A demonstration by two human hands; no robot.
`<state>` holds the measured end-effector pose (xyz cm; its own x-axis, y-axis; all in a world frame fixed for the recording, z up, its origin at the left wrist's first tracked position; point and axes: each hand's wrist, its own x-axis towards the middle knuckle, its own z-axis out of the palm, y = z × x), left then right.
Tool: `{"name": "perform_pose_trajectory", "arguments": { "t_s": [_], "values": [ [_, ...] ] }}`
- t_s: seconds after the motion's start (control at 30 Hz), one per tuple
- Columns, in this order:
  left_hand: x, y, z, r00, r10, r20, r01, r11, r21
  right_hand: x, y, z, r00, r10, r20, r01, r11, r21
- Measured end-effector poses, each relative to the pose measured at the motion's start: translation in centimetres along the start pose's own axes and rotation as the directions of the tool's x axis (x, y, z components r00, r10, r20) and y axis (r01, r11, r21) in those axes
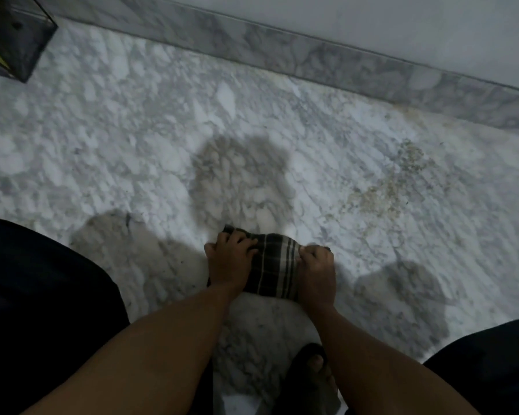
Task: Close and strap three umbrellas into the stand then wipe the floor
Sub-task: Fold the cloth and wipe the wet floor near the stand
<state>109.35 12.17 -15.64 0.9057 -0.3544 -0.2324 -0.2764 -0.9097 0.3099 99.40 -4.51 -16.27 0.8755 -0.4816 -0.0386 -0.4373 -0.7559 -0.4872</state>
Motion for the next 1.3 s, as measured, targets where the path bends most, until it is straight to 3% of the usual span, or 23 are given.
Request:
{"name": "perform_pose_trajectory", "arguments": {
  "t_s": [0.07,0.17,0.23,0.3,0.37,0.47,0.63,0.87,1.0,1.13,1.3],
  "values": [
    [0.6,0.3,-0.7,0.999,0.011,0.047,-0.012,1.000,0.022,0.4,-0.3,-0.6,0.997,0.045,0.063,-0.048,0.998,0.048],
    [0.9,1.1,-3.6,0.994,-0.008,0.112,0.007,1.000,0.009,1.8,-1.3,-2.8,0.961,0.198,0.193,-0.193,0.980,-0.042],
    [0.6,1.7,-6.2,0.997,-0.012,0.072,0.011,1.000,0.011,2.5,-3.0,-5.2,0.967,0.167,0.195,-0.159,0.986,-0.057],
    [-0.3,2.5,-10.5,0.998,-0.027,0.050,0.028,0.999,-0.018,3.2,-5.6,-9.5,0.981,0.036,0.191,-0.012,0.992,-0.124],
    [-1.2,4.0,-16.0,0.997,-0.056,0.058,0.062,0.992,-0.108,4.2,-9.4,-15.0,0.970,-0.014,0.243,0.048,0.990,-0.131],
    [-2.9,6.4,-26.5,0.995,-0.095,0.024,0.098,0.985,-0.140,5.6,-16.5,-24.1,0.945,0.049,0.325,-0.051,0.999,0.000],
    [-6.1,10.2,-43.9,0.986,-0.169,0.012,0.159,0.899,-0.409,6.7,-27.4,-37.4,0.957,-0.009,0.288,-0.016,0.996,0.083],
    [-12.0,12.0,-67.4,0.962,-0.239,-0.132,0.159,0.884,-0.440,7.3,-43.7,-54.8,0.938,-0.161,0.309,0.132,0.985,0.112],
    [-15.0,12.2,-78.3,0.919,-0.284,-0.272,0.152,0.895,-0.420,7.8,-52.0,-61.7,0.936,-0.271,0.226,0.229,0.954,0.195],
    [-18.8,11.0,-86.3,0.846,-0.318,-0.428,0.168,0.921,-0.351,8.0,-59.0,-65.9,0.845,-0.506,0.171,0.466,0.855,0.229],
    [-26.8,8.1,-95.6,0.648,-0.411,-0.642,0.277,0.911,-0.304,5.8,-70.9,-70.3,0.644,-0.763,0.049,0.715,0.623,0.317]
  ]
}}
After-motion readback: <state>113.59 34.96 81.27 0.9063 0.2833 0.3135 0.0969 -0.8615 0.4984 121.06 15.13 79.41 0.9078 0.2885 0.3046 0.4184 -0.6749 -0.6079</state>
